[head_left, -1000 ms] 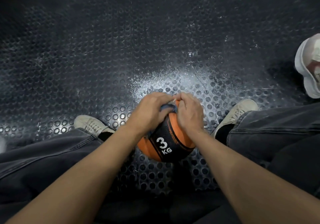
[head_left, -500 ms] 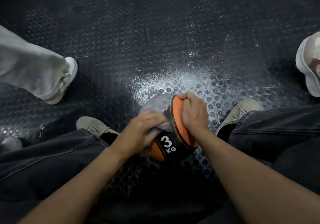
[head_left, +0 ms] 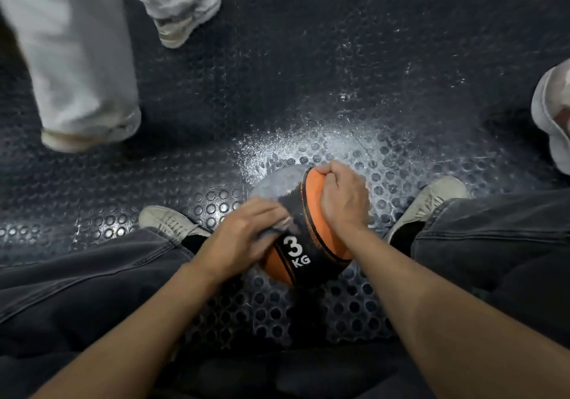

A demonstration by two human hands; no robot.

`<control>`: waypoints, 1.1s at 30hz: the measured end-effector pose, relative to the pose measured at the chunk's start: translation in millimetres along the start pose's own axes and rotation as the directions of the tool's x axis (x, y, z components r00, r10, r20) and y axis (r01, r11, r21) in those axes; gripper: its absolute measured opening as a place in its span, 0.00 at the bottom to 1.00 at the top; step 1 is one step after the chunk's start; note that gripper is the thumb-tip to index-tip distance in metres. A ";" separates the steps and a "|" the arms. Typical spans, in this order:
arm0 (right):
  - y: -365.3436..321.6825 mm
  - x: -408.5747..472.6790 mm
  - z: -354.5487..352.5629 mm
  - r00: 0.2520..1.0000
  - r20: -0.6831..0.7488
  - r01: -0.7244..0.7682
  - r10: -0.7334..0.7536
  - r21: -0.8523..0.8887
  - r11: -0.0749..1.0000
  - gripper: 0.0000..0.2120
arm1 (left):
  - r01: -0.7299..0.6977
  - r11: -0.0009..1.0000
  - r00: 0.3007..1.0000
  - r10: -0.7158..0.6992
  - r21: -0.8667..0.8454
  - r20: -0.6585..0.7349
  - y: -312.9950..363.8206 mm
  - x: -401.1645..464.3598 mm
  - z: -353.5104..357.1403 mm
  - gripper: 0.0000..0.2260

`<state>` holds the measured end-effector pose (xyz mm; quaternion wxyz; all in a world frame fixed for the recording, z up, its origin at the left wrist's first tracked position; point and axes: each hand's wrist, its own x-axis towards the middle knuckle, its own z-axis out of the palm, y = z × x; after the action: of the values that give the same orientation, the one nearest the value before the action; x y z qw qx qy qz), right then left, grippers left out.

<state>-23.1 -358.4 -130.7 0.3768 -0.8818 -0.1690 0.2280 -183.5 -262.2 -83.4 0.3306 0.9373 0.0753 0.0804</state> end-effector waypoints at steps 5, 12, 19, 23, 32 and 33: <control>0.9 -8.9 -1.9 1.000 -0.008 0.007 -0.008 -0.066 0.998 0.12 | 0.103 0.994 0.991 -0.098 0.043 -0.095 15.8 40.4 30.7 0.05; -2.2 -0.9 0.7 0.991 -0.060 -0.121 0.120 -0.007 0.993 0.14 | 0.294 0.956 0.932 -0.288 -0.006 -0.218 -5.6 -6.5 6.5 0.07; -9.8 -4.0 -2.6 0.966 -0.116 -0.243 0.231 -0.100 0.965 0.09 | 0.441 0.893 0.837 -0.447 -0.095 -0.316 4.4 -2.0 12.9 0.06; -18.9 -9.9 10.5 0.997 0.037 -0.070 0.073 -0.066 0.995 0.04 | 0.412 0.911 0.888 -0.408 -0.030 -0.214 8.5 -7.5 8.4 0.07; -8.2 -19.8 8.1 0.994 -0.031 -0.111 0.109 -0.069 0.991 0.06 | 0.470 0.881 0.855 -0.469 -0.055 -0.221 20.5 5.3 13.3 0.07; -4.5 -19.4 5.7 0.993 -0.020 -0.115 0.114 -0.057 0.992 0.06 | 0.433 0.900 0.882 -0.434 -0.050 -0.183 22.5 0.5 13.5 0.07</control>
<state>-42.9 -361.2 -125.5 0.3388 -0.9024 -0.1214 0.2368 -178.4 -287.7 -79.5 0.3353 0.8834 0.3138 0.0937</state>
